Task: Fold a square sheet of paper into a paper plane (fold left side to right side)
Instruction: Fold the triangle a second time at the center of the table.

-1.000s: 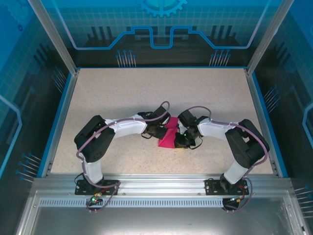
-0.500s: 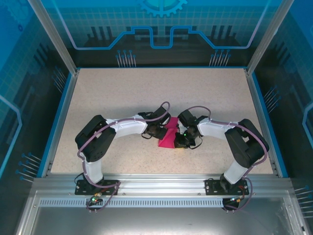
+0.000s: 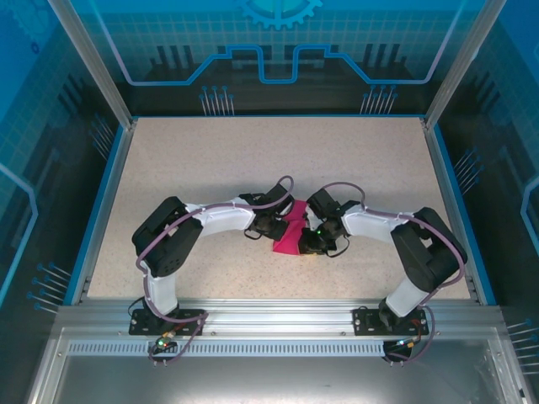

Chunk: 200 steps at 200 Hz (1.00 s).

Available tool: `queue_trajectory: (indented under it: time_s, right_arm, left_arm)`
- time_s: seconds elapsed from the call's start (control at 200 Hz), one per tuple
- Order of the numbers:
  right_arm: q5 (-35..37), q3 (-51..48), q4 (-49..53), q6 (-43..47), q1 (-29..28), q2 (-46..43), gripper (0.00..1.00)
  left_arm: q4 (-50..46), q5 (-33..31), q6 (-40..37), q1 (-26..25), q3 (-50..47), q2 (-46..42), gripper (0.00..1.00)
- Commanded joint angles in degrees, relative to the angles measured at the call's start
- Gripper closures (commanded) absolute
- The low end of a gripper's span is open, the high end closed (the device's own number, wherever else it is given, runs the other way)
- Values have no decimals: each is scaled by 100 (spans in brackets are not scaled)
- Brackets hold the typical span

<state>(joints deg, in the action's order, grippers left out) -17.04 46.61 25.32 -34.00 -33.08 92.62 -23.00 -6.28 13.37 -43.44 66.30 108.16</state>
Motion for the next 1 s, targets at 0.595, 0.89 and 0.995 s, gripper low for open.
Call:
queue_trajectory:
  time_s: [0.595,0.89,0.995]
  right_arm:
    - [-790,281,-2321,-1873,533,314,86]
    - [-608,504,-2067,-1736,452,620,85]
    - [-496,575,-1840,-1631,444,711,85]
  left_arm:
    - [84,231,35,24,-46,31,99]
    - [86,235,39,19,-37,30,99]
    - [82,236,43,15,-38,30,99]
